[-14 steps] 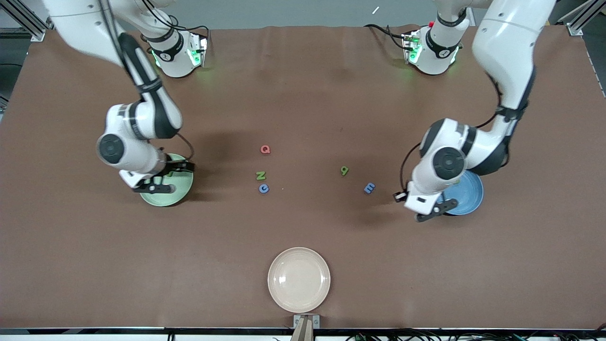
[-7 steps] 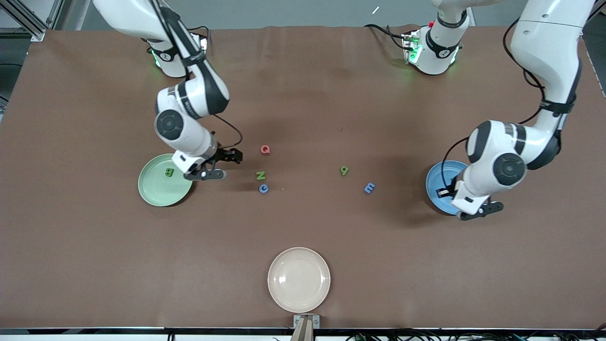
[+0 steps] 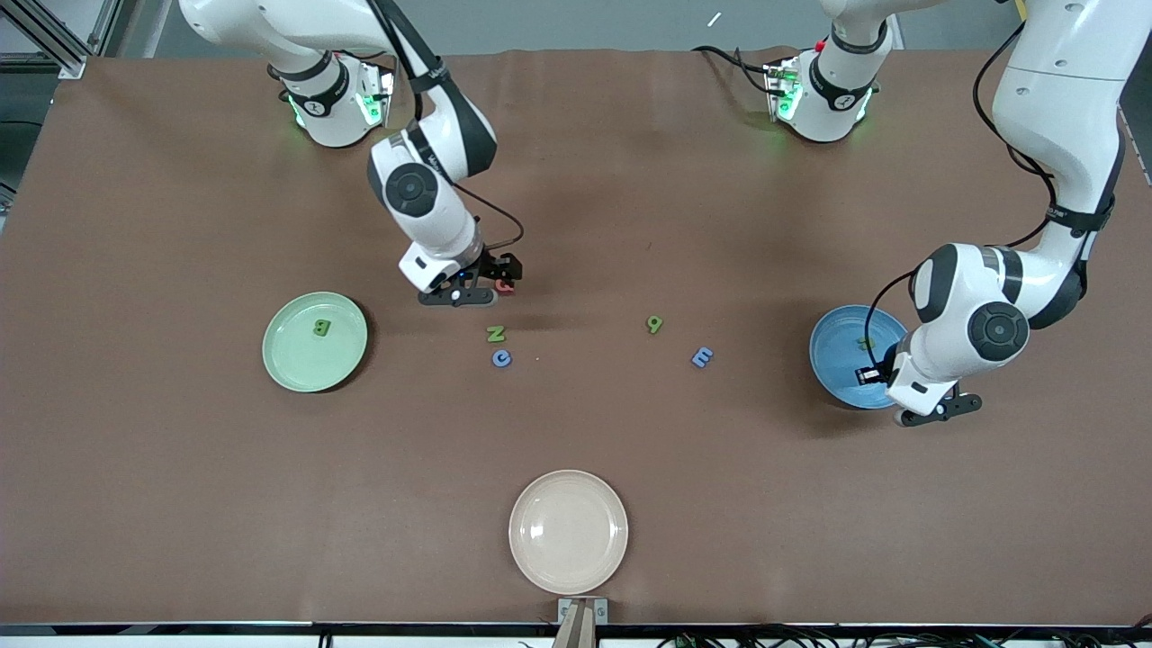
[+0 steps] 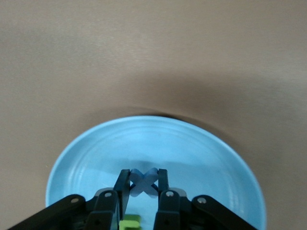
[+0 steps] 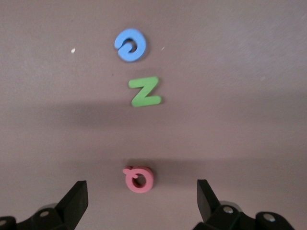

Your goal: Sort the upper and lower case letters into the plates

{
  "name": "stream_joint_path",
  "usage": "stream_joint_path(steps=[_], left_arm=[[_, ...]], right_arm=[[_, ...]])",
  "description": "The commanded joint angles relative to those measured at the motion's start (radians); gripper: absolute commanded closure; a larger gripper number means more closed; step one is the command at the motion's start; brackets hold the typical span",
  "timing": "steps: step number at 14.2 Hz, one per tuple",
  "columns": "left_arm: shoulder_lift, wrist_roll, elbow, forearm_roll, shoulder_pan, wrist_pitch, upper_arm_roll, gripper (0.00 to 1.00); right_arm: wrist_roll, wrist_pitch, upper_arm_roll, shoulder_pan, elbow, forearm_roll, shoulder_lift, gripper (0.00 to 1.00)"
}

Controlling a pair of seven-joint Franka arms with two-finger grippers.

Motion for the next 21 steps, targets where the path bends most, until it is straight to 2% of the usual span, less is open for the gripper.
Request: stream_joint_path(steps=[1,5,8,11,12,13,14,15,17,21], left_arm=[[0.0,0.011,-0.003,0.024,0.013,0.01,-0.005,0.84],[0.009,0.012,-0.006,0.026,0.013,0.019,-0.005,0.84],[0.021,0.012,-0.009,0.026,0.015,0.047,-0.005,0.82],[0.028,0.012,-0.011,0.026,0.024,0.049,-0.005,0.8],[0.028,0.012,-0.011,0.026,0.024,0.049,-0.005,0.76],[0.026,0.014,-0.011,0.026,0.024,0.047,-0.005,0.55],[0.02,0.03,-0.01,0.03,0.023,0.044,-0.005,0.13],[0.011,0.055,-0.008,0.031,0.023,0.036,-0.01,0.01],[-0.035,0.055,-0.003,0.024,0.017,-0.048,-0.022,0.0],[-0.086,-0.05,0.027,0.012,0.018,-0.198,-0.152,0.0]], right_arm=[[0.056,0.1,-0.019,0.06,-0.048,0.007,0.04,0.0],[0.064,0.123,-0.028,0.079,-0.049,0.002,0.074,0.0],[0.07,0.123,-0.035,0.103,-0.049,0.002,0.083,0.06],[0.07,0.126,-0.098,0.177,-0.048,0.002,0.108,0.12],[0.07,0.126,-0.13,0.212,-0.046,0.002,0.112,0.17],[0.07,0.126,-0.155,0.24,-0.046,0.002,0.12,0.21],[0.07,0.126,-0.167,0.255,-0.046,0.002,0.123,0.24],[0.07,0.128,-0.171,0.257,-0.045,0.002,0.123,0.25],[0.07,0.137,-0.171,0.26,-0.043,0.002,0.121,0.27],[0.07,0.177,-0.171,0.26,-0.037,0.002,0.131,0.3]])
